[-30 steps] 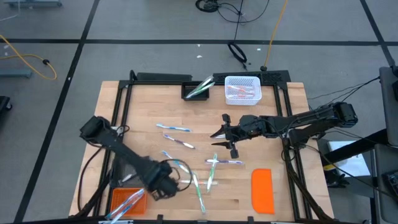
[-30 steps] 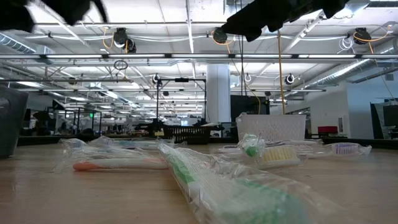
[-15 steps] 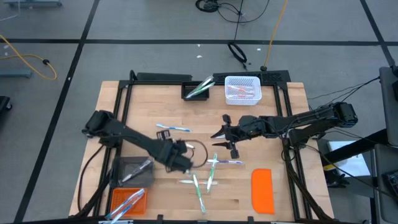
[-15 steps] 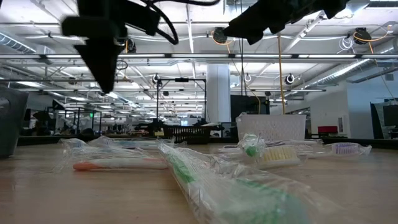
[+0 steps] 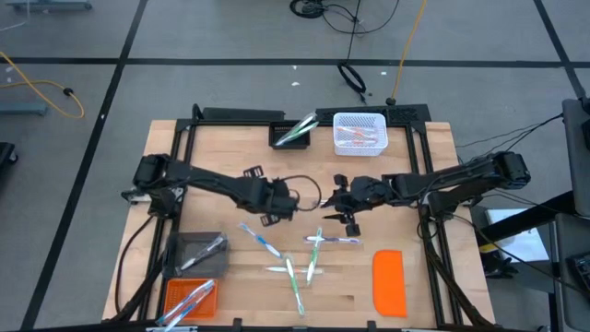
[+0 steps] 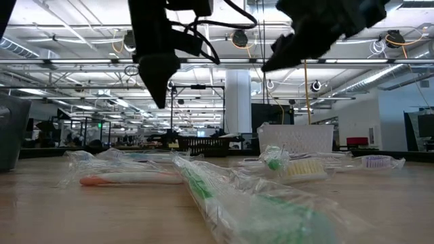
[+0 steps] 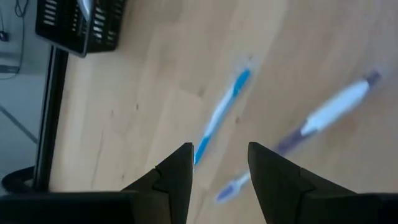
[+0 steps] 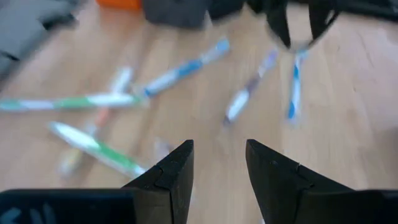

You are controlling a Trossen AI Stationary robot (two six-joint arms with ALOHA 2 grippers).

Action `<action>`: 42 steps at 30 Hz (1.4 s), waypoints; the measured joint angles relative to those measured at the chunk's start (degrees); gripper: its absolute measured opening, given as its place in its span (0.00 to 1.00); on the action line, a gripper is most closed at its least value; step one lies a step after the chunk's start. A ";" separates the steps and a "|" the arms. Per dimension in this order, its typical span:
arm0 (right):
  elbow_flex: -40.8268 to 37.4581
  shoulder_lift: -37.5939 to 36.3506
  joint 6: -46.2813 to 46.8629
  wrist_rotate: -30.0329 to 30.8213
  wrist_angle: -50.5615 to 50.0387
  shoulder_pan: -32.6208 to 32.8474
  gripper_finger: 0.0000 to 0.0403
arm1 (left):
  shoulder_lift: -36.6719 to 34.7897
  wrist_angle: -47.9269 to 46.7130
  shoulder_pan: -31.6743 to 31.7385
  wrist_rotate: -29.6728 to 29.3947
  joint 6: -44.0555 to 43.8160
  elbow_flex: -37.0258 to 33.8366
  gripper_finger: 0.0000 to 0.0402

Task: Pick & Place Toothbrushes
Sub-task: Put the violet toothbrush into the transparent bin

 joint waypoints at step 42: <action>-18.72 0.00 2.36 10.22 3.54 -12.55 0.35 | 0.02 31.58 3.22 0.09 14.30 -0.02 0.39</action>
